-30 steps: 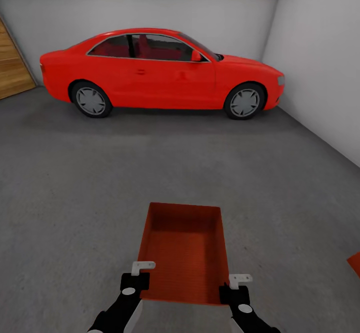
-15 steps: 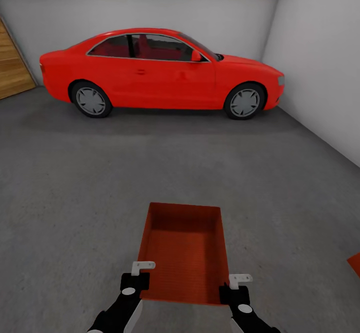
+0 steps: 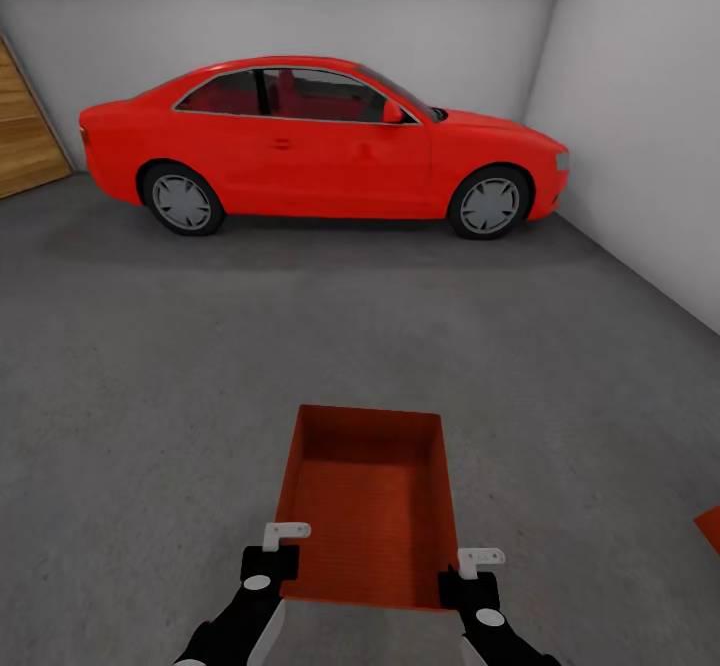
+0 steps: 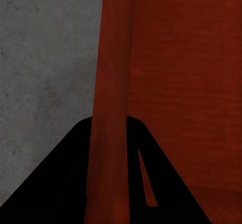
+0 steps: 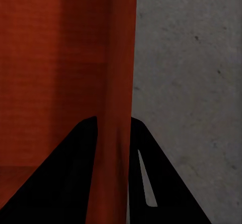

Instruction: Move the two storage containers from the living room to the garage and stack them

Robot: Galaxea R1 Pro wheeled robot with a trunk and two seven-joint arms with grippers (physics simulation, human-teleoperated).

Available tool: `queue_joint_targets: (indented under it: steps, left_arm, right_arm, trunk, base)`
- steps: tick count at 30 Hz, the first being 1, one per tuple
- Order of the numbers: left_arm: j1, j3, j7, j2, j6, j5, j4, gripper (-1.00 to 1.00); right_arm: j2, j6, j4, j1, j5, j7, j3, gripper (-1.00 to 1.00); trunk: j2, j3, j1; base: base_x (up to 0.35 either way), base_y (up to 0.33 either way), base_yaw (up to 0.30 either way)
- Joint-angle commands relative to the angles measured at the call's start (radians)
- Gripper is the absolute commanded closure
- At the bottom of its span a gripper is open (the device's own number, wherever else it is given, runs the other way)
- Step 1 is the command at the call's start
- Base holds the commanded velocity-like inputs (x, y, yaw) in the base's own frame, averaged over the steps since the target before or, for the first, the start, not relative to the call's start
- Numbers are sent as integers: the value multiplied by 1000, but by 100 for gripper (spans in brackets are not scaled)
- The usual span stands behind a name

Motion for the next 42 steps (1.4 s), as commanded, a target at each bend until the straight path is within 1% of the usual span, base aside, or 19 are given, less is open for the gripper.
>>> queue_joint_targets:
  steps: [1, 42]
  left_arm:
    - [-2, 8, -32, 0, 4, 6, 2, 100]
    - [-2, 8, -32, 0, 4, 6, 2, 100]
  right_arm:
    - [-23, -7, 85, 0, 10, -16, 12, 100]
    - [-17, -6, 85, 2, 7, -17, 6, 100]
  trunk:
    - [0, -1, 0]
    - [0, -1, 0]
  base:
    - [0, 0, 0]
    - [0, 0, 0]
